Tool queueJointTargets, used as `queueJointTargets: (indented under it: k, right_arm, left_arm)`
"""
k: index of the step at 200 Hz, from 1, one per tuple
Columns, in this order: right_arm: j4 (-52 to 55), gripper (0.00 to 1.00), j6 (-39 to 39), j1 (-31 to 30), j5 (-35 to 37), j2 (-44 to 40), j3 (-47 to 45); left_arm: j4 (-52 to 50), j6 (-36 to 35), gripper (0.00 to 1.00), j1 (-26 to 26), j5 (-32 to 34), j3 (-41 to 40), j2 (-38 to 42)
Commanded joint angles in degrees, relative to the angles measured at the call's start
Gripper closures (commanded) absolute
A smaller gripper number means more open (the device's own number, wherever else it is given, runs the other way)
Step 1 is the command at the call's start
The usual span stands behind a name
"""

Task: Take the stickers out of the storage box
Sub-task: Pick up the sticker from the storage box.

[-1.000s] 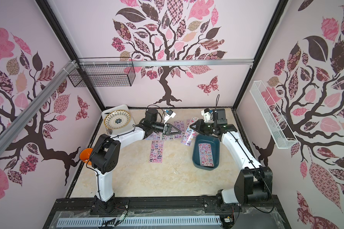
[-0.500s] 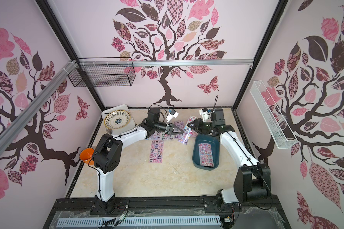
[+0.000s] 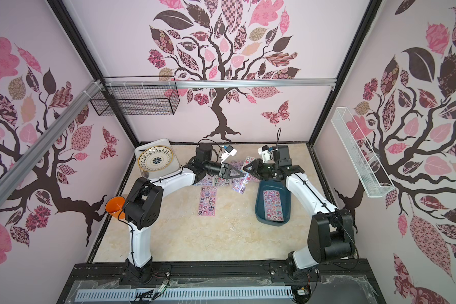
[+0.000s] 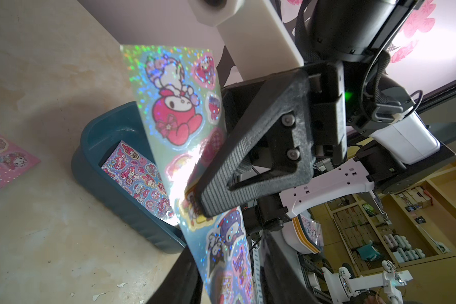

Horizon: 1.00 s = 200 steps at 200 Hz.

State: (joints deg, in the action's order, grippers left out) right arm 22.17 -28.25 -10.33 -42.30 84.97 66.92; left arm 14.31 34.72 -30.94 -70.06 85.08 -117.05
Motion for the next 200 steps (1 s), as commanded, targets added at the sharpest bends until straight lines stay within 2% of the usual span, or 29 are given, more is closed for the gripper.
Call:
queueJointTargets:
  k: [1,16,33,93,107,132,155,200]
  right_arm:
    - [-0.46,0.67,0.34,-0.31,0.73,0.60,2.17]
    - [-0.36,0.67,0.30,-0.35,0.64,0.48,2.33]
    - [-0.46,0.67,0.16,-0.31,0.80,0.23,2.33]
    - [-0.45,0.63,-0.34,-0.34,1.69,-0.31,2.33]
    - [-2.18,0.59,-1.69,-0.39,2.97,-1.15,1.58]
    - [-4.74,0.47,-3.72,-0.31,4.94,-1.69,1.81]
    - [-7.93,0.40,-6.00,-0.31,4.55,-0.75,2.56]
    - [-17.97,0.30,-13.19,-0.33,1.52,2.05,3.21]
  left_arm:
    - [1.08,-0.30,0.65,0.15,-0.44,1.01,-1.05]
    - [1.17,-0.34,0.68,0.27,-0.43,1.02,-1.02]
    - [1.09,-0.37,0.78,0.42,-0.34,1.05,-1.13]
    - [0.96,-0.18,0.93,1.23,1.36,0.53,-0.72]
    - [0.63,0.38,1.00,1.81,2.44,0.44,-0.86]
    - [1.38,1.63,1.00,3.37,4.56,-0.65,-0.56]
    - [8.45,7.09,1.00,5.48,5.53,-3.67,0.53]
    - [31.21,25.30,1.00,10.98,6.76,-10.88,1.21]
